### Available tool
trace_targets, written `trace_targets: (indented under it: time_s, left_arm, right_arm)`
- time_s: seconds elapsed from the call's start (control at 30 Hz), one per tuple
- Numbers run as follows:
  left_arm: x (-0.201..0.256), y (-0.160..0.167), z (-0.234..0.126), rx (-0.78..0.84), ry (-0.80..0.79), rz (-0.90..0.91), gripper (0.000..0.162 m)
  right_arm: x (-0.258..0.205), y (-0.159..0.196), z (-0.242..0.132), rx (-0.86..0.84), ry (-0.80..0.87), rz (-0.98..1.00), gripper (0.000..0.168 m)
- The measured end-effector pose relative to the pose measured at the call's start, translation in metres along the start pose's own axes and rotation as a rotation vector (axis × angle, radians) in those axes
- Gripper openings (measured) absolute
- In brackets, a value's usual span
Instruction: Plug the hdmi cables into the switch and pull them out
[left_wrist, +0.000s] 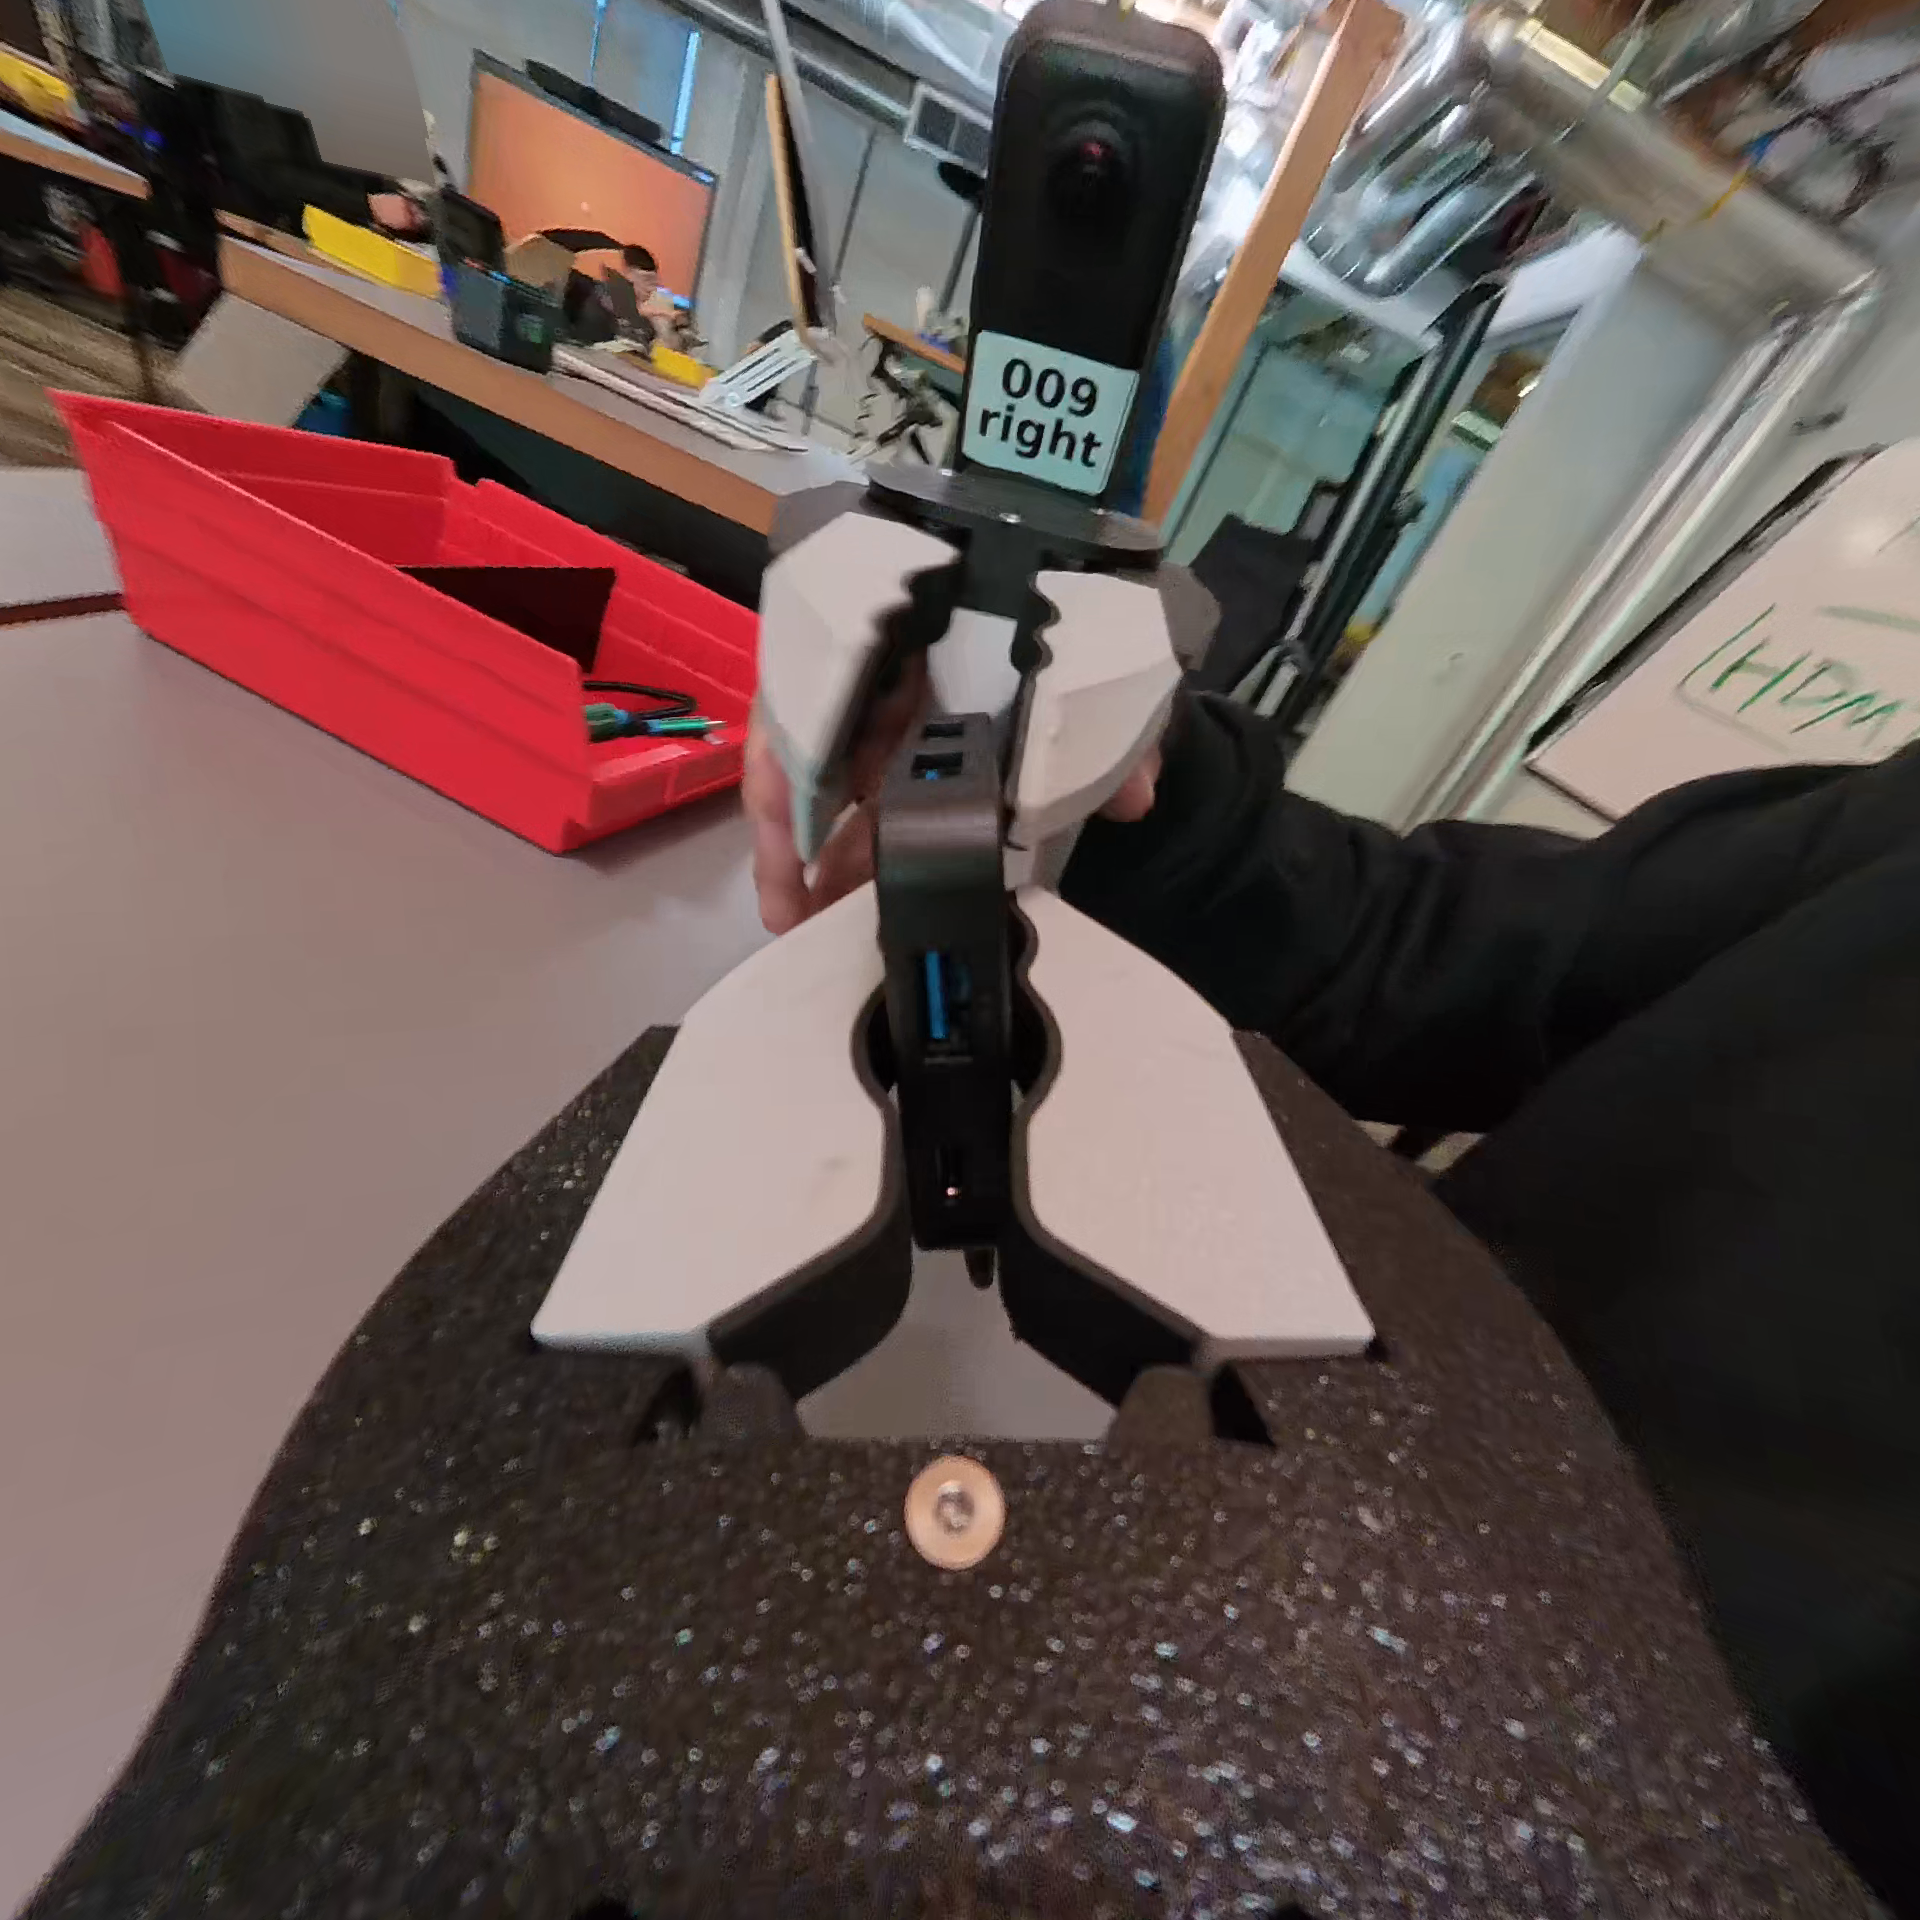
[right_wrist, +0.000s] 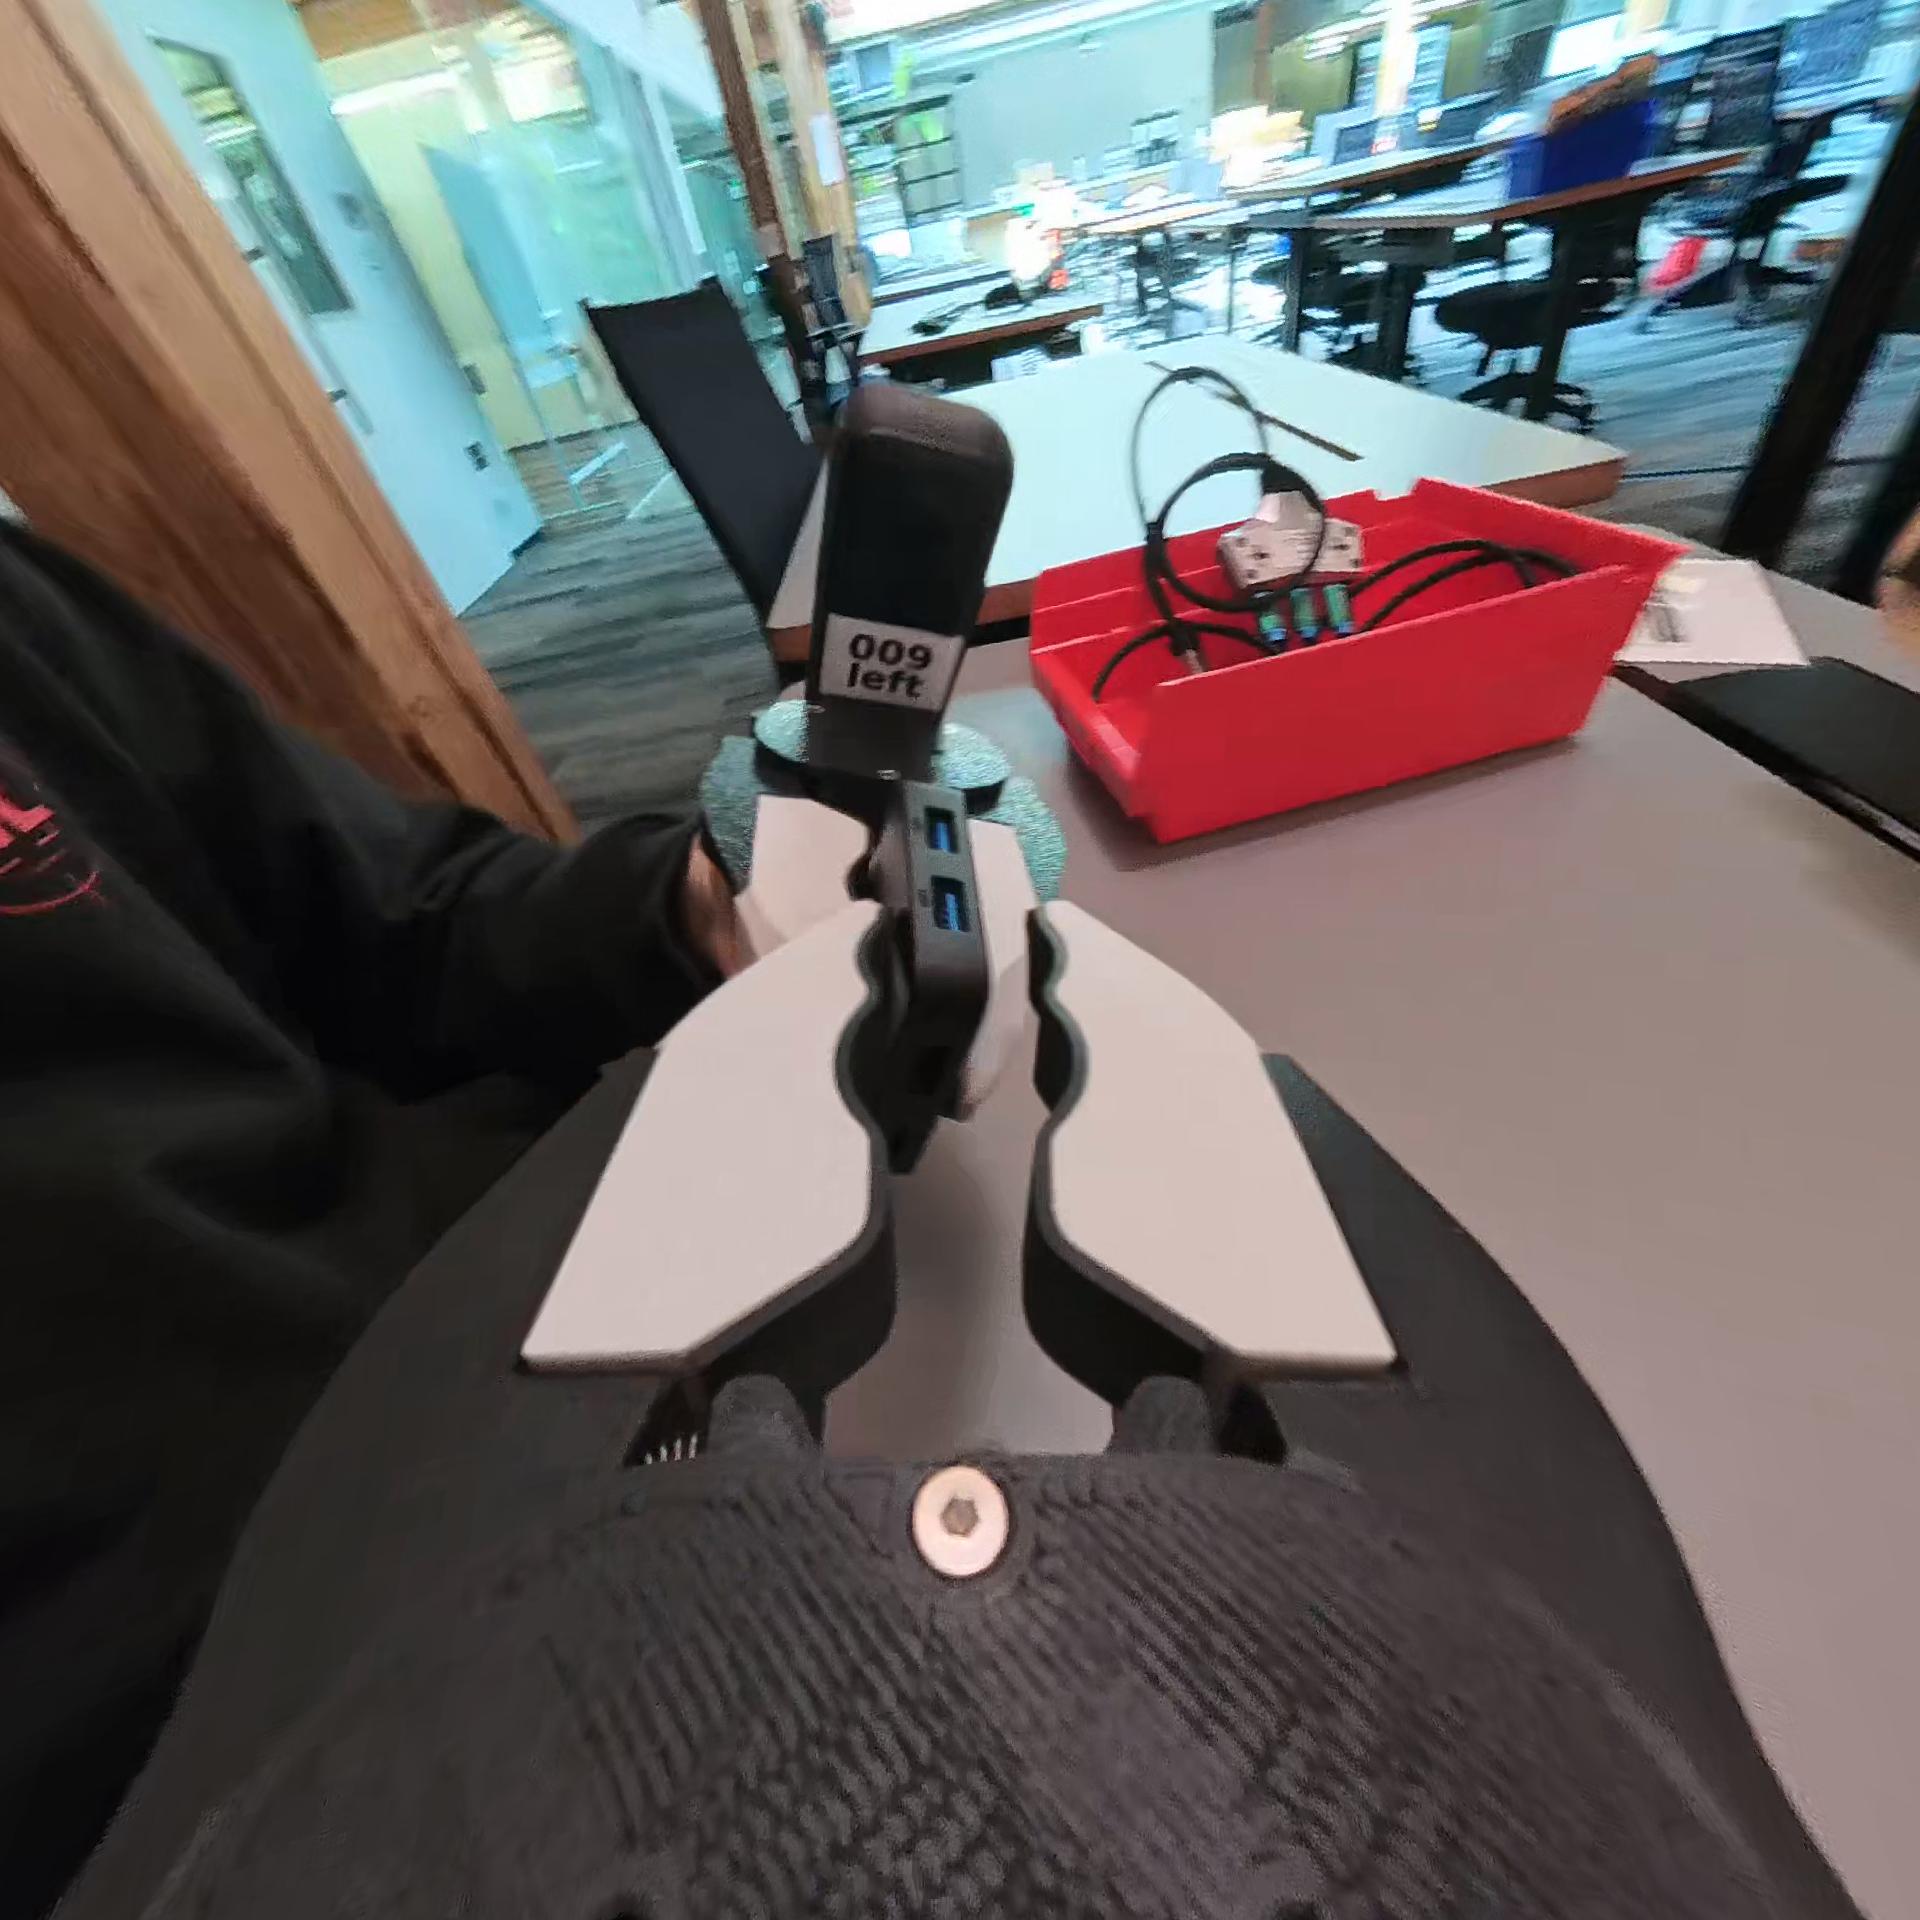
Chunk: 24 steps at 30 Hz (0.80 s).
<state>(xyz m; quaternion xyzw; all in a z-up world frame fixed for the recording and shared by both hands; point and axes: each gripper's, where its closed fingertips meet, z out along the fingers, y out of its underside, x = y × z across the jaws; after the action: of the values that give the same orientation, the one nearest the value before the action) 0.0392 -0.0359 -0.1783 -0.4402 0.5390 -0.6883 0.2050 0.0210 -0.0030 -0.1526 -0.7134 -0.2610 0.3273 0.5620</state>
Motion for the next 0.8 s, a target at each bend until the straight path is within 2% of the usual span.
trace_targets:
  time_s: [0.1, 0.2, 0.23, 0.3, 0.33, 0.4, 0.5, 0.57, 0.67, 0.73, 0.8]
  left_arm:
    - [0.001, 0.005, -0.001, -0.048, -0.028, 0.084, 0.014]
    - [-0.01, 0.005, -0.001, -0.033, -0.096, 0.092, 0.021]
    - [-0.014, 0.001, -0.001, 0.008, -0.12, 0.074, 0.03]
    - [-0.025, -0.007, -0.006, 0.088, -0.178, 0.03, 0.057]
    - [-0.031, -0.009, -0.01, 0.113, -0.212, 0.022, 0.066]
    - [-0.042, -0.013, -0.02, 0.147, -0.277, 0.038, 0.072]
    - [-0.054, -0.014, -0.032, 0.154, -0.329, 0.066, 0.073]
    - [-0.057, -0.013, -0.034, 0.156, -0.329, 0.052, 0.072]
    - [-0.058, -0.009, -0.032, 0.157, -0.304, 0.025, 0.068]
    - [-0.061, -0.005, -0.03, 0.148, -0.295, 0.012, 0.066]
    - [-0.063, -0.001, -0.03, 0.136, -0.287, 0.008, 0.065]
  right_arm:
    - [-0.013, 0.006, 0.008, -0.047, -0.08, -0.039, 0.015]
    - [-0.007, 0.009, 0.008, -0.107, -0.035, -0.086, 0.014]
    - [-0.003, 0.006, 0.005, -0.105, 0.004, -0.108, 0.014]
    - [0.012, -0.01, -0.012, -0.09, 0.104, -0.173, 0.014]
    - [0.024, -0.023, -0.027, -0.077, 0.183, -0.21, 0.014]
    - [0.059, -0.055, -0.071, -0.068, 0.388, -0.314, 0.014]
    - [0.13, -0.103, -0.165, -0.13, 0.79, -0.578, 0.014]
    - [0.178, -0.119, -0.224, -0.173, 0.976, -0.636, 0.014]
    - [0.244, -0.101, -0.282, -0.298, 1.091, -0.624, 0.014]
    - [0.274, -0.078, -0.299, -0.365, 1.099, -0.633, 0.014]
    - [0.298, -0.047, -0.308, -0.508, 1.097, -0.666, 0.014]
